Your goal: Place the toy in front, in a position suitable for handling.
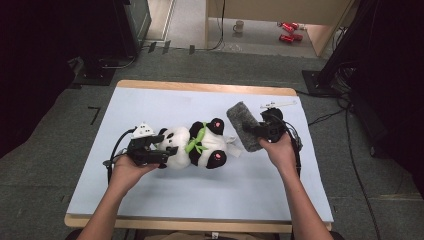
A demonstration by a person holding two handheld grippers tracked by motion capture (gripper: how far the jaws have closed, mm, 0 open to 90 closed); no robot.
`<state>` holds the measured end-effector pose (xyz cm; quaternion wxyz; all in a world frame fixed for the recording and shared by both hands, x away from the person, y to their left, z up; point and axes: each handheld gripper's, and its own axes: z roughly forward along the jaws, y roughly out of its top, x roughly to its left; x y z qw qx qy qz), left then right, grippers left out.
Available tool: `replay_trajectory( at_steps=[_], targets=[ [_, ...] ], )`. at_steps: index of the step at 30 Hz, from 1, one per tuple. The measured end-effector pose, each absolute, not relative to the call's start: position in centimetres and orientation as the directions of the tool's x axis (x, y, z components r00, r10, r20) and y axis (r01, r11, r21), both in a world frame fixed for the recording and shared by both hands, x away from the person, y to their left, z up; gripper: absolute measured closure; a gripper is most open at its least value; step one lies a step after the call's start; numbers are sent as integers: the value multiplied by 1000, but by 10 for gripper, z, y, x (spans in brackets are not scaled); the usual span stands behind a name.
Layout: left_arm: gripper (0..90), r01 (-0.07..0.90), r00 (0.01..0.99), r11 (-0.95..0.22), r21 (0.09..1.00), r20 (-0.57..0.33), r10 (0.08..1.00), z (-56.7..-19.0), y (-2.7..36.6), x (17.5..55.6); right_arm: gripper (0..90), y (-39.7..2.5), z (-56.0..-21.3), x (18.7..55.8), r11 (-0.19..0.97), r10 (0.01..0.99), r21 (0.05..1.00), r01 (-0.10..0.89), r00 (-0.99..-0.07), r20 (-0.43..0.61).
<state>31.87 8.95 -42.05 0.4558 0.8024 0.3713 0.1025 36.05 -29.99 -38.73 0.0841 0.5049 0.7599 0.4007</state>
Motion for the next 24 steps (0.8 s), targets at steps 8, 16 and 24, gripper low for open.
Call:
replay_trajectory(
  at_steps=[8, 16, 24],
  targets=[
    [231, 475, 692, -287, 832, -152, 705, -432, 89, 316, 761, -287, -372, 357, 168, 821, 713, 681, -496, 281],
    [236, 506, 690, -288, 813, -182, 701, -435, 96, 320, 760, -257, -356, 366, 205, 787, 717, 667, -548, 284],
    [267, 531, 651, -241, 812, -209, 730, -440, 94, 321, 761, -228, -339, 378, 257, 761, 714, 652, -592, 267]
  ],
)
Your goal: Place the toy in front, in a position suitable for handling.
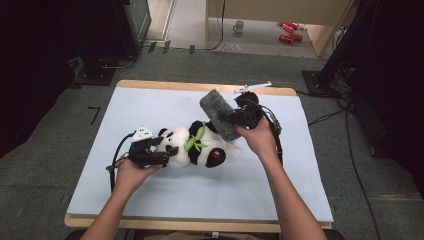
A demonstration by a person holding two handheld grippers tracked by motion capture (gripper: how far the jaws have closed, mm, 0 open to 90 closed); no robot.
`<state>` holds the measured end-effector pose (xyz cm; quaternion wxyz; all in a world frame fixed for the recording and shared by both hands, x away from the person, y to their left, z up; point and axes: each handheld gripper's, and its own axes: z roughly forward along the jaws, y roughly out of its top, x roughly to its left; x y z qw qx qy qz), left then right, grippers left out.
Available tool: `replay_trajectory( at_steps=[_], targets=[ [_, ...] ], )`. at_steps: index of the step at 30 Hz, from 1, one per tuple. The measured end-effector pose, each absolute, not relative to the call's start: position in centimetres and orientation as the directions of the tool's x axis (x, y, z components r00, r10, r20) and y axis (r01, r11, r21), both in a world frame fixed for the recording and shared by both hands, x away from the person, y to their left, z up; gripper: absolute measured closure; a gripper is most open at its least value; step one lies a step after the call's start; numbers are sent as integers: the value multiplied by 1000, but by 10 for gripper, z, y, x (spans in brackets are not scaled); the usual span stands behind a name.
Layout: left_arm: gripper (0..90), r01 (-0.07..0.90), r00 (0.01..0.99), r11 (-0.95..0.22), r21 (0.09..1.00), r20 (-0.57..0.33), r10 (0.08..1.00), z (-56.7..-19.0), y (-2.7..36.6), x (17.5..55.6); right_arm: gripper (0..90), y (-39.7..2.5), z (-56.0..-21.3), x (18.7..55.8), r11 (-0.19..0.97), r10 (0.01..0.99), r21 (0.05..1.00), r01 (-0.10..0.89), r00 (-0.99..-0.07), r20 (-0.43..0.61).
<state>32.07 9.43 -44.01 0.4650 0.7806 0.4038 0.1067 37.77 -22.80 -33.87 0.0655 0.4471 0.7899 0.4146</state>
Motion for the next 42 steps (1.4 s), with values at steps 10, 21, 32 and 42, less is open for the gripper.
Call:
replay_trajectory(
  at_steps=[10, 21, 32, 42],
  targets=[
    [279, 532, 665, -236, 813, -229, 711, -442, 99, 320, 760, -180, -334, 391, 307, 718, 709, 634, -644, 265],
    [120, 569, 663, -237, 787, -269, 698, -449, 101, 322, 760, -139, -350, 404, 362, 686, 676, 642, -675, 274],
    [146, 548, 678, -261, 795, -240, 695, -449, 99, 321, 760, -98, -358, 407, 417, 645, 652, 634, -712, 280],
    [212, 570, 664, -276, 774, -236, 710, -446, 97, 319, 758, -64, -383, 410, 504, 629, 568, 650, -728, 275]
  ],
)
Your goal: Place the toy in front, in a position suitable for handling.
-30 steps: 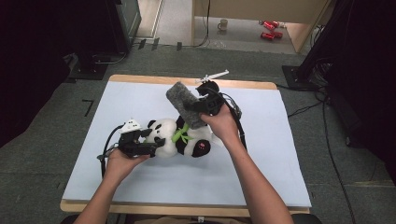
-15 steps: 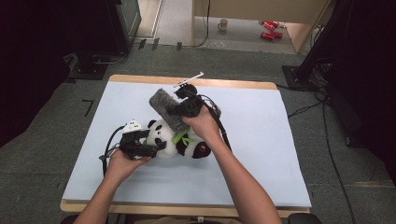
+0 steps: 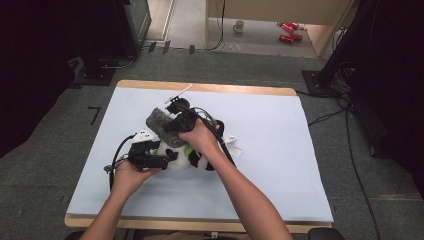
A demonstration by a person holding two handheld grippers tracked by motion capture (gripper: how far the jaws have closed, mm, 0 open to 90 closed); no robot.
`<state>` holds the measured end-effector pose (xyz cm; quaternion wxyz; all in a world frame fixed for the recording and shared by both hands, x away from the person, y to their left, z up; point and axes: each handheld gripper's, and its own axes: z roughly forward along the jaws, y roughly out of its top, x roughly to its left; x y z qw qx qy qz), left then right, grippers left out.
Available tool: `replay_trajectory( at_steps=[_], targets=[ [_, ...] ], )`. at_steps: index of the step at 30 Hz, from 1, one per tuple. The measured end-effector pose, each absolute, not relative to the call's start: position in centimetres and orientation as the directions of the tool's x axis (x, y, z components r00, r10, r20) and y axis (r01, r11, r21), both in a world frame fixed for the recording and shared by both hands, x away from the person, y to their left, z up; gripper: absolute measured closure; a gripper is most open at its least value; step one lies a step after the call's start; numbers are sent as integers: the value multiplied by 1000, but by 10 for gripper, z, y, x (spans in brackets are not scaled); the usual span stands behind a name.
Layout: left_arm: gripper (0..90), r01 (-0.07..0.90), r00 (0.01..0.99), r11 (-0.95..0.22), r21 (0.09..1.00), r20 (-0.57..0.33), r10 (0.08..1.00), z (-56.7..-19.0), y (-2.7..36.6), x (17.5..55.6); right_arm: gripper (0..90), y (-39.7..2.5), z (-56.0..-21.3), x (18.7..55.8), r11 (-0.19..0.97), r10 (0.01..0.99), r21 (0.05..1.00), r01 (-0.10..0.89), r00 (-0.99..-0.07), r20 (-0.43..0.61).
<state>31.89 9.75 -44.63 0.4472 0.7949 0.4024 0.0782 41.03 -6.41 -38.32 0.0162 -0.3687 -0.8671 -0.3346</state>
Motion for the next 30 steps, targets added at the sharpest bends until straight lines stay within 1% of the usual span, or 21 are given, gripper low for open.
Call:
replay_trajectory(
  at_steps=[3, 6, 9, 11, 15, 21, 28, 30],
  targets=[
    [220, 587, 653, -263, 766, -256, 713, -447, 98, 319, 757, -68, -391, 413, 496, 636, 561, 663, -717, 286],
    [233, 588, 650, -264, 765, -252, 717, -447, 96, 318, 758, -75, -395, 416, 493, 643, 559, 667, -712, 282],
    [239, 594, 645, -248, 765, -269, 716, -448, 97, 319, 762, -80, -395, 418, 507, 658, 559, 656, -714, 241],
    [245, 601, 640, -237, 764, -281, 715, -448, 98, 320, 764, -85, -394, 420, 504, 682, 550, 665, -698, 219],
    [248, 602, 638, -235, 763, -282, 716, -449, 99, 319, 769, -97, -395, 426, 484, 724, 520, 704, -656, 214],
    [248, 597, 644, -231, 768, -286, 710, -450, 100, 318, 769, -112, -394, 429, 508, 757, 486, 711, -638, 143],
    [248, 589, 648, -230, 775, -284, 707, -451, 101, 317, 771, -112, -391, 427, 512, 748, 506, 694, -650, 134],
    [248, 590, 648, -229, 774, -285, 706, -451, 101, 318, 775, -114, -388, 429, 505, 758, 506, 700, -639, 127]
  ],
)
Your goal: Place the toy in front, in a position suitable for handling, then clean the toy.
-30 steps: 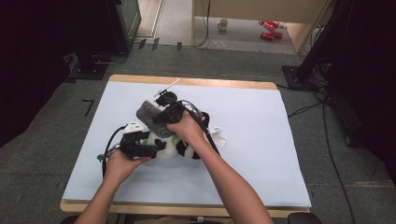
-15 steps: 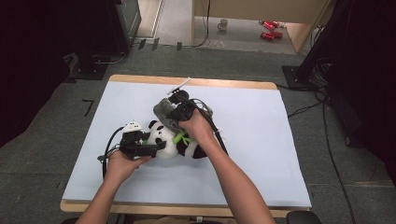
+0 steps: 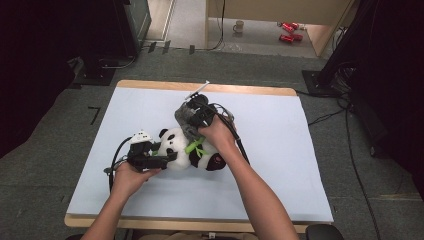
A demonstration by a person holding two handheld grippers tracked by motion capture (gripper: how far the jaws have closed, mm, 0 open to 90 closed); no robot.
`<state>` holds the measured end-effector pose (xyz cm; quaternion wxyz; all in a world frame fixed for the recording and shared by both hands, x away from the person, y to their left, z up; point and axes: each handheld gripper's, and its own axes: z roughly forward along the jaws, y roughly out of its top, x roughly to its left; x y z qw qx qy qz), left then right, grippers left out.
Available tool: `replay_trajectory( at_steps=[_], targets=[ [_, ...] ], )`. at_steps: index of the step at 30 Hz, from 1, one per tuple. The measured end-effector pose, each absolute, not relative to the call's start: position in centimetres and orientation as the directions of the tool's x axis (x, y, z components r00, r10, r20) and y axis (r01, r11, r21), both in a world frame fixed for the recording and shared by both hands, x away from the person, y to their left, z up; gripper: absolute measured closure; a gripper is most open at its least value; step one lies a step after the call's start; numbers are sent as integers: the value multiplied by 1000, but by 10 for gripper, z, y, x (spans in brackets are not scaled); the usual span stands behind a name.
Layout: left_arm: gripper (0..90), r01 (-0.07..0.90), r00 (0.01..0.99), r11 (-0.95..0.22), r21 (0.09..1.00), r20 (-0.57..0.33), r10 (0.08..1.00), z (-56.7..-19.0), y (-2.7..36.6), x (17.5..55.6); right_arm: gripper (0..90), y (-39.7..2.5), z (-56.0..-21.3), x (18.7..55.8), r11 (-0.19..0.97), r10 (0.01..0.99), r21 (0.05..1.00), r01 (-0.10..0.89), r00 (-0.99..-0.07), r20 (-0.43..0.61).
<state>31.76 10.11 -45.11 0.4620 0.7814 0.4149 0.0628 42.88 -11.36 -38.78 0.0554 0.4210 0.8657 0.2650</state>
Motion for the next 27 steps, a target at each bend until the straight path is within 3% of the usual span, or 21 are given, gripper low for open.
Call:
replay_trajectory(
  at_steps=[10, 15, 22, 27],
  targets=[
    [247, 592, 650, -224, 774, -294, 701, -452, 103, 318, 779, -116, -368, 431, 443, 765, 563, 697, -621, 167],
    [246, 591, 649, -223, 775, -293, 702, -452, 102, 319, 779, -104, -362, 423, 401, 727, 588, 703, -634, 262],
    [244, 594, 645, -216, 775, -299, 703, -452, 103, 321, 778, -69, -370, 410, 446, 665, 591, 673, -690, 284],
    [243, 593, 643, -226, 773, -286, 711, -452, 102, 319, 777, -52, -386, 411, 509, 657, 534, 675, -705, 265]
  ],
)
